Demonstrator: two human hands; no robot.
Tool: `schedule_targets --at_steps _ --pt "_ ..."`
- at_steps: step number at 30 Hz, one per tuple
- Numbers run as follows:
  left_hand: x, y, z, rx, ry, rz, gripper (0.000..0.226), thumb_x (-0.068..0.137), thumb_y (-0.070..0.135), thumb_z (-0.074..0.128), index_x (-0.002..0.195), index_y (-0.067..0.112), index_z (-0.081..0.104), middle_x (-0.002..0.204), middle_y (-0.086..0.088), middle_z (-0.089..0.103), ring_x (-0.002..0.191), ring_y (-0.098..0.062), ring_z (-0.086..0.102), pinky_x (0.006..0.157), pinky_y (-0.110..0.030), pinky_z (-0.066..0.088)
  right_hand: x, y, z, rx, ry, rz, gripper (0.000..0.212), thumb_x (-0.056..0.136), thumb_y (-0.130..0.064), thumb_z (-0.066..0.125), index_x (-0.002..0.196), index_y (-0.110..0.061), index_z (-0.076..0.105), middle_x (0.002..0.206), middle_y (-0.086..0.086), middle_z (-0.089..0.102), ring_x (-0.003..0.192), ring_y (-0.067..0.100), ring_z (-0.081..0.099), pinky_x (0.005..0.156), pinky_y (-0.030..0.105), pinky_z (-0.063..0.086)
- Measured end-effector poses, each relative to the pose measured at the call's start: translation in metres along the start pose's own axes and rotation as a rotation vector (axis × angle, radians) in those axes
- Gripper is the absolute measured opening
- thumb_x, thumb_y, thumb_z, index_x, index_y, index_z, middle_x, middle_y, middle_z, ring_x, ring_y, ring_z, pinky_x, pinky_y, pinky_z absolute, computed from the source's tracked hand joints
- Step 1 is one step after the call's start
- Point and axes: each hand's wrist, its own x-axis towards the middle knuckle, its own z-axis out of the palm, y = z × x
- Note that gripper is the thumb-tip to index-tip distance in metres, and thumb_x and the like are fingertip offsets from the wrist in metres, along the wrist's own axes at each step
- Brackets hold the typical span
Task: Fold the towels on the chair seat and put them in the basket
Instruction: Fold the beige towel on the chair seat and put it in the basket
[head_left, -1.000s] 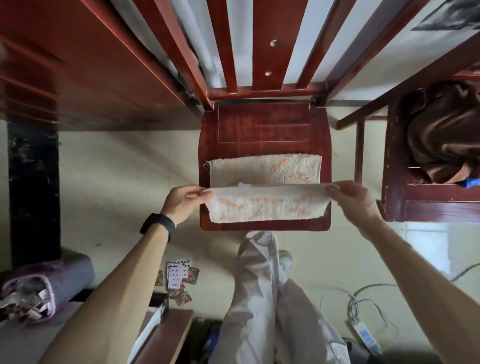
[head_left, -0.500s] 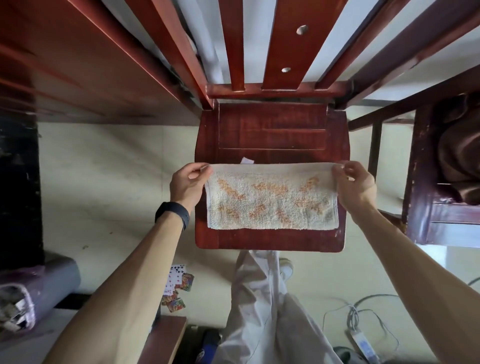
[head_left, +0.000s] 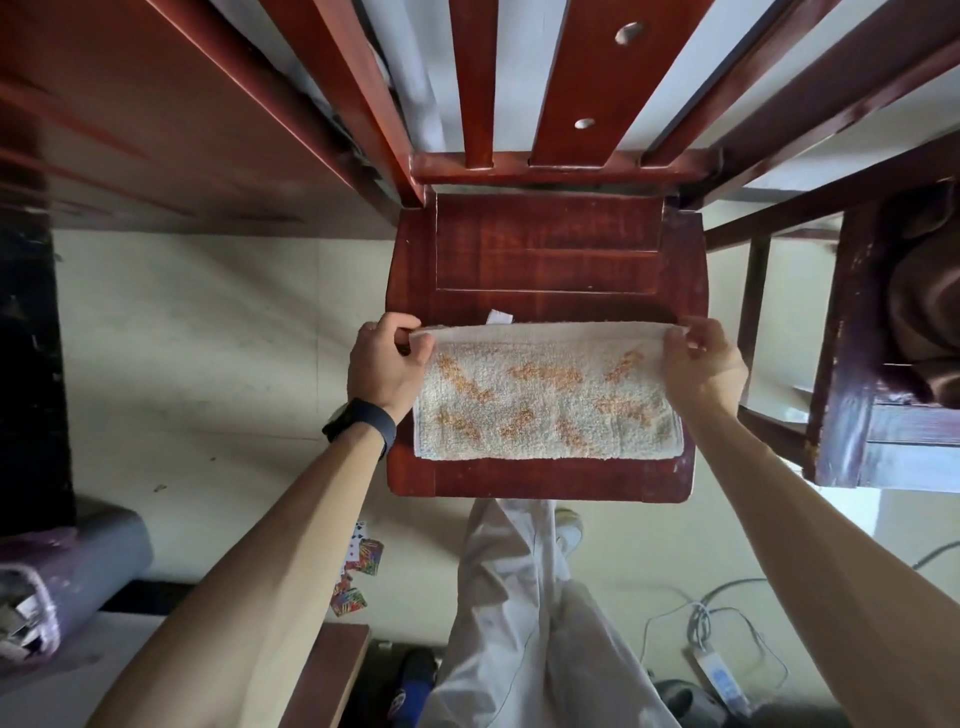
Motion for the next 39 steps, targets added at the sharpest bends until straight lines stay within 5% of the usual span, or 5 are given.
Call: schedule_targets --at_steps 7,15,25,34,39 --pt "-0.062 0.017 0.044 0.335 0.081 0.428 0.056 0.091 0.038 0.054 0.142 0.017 0.048 0.152 -0.009 0.038 0.140 -0.030 0.034 0.109 -0.052 0.035 -0.085 0.006 0.025 -0.368 0.071 -0.506 0.047 0.098 -0.040 0.051 0.139 -0.020 0.049 0.150 0.009 0.043 0.138 0.027 0.037 0.106 0.048 0.032" --pt "-0.051 -0.018 0.082 0.546 -0.035 0.382 0.074 0.092 0.065 0.031 0.156 0.034 0.009 0.165 -0.004 -0.004 0.150 -0.035 -0.008 0.117 -0.063 0.001 -0.054 0.048 0.055 -0.575 -0.112 -0.480 0.070 0.099 -0.063 0.026 0.158 -0.037 -0.001 0.168 -0.003 -0.007 0.153 0.018 -0.012 0.120 0.062 0.000" --pt "-0.069 -0.014 0.060 0.618 -0.039 0.312 0.067 0.093 0.065 0.032 0.153 0.043 0.014 0.163 0.003 0.015 0.144 -0.031 0.025 0.107 -0.053 0.029 -0.031 0.024 0.033 -0.611 -0.149 -0.602 0.063 0.101 -0.062 0.021 0.156 -0.032 0.023 0.168 -0.001 -0.002 0.154 0.019 -0.009 0.118 0.065 -0.002" --pt "-0.130 0.027 0.062 0.258 -0.085 -0.014 0.038 0.088 0.038 0.056 0.127 0.040 0.052 0.104 -0.004 0.061 0.094 -0.030 0.059 0.072 -0.039 0.048 -0.019 -0.089 0.056 -0.792 -0.300 -0.823 0.074 0.094 -0.018 0.051 0.153 -0.049 0.019 0.167 0.005 -0.012 0.151 0.031 -0.018 0.114 0.063 -0.014" --pt "-0.138 0.026 0.074 -0.014 -0.065 -0.311 0.041 0.087 0.039 0.062 0.120 0.019 0.048 0.104 -0.005 0.067 0.096 -0.028 0.063 0.076 -0.040 0.053 -0.070 -0.028 0.023 -0.381 -0.130 -0.548 0.065 0.091 -0.020 0.052 0.151 -0.033 0.030 0.158 0.011 0.030 0.146 0.031 0.025 0.117 0.056 0.027"
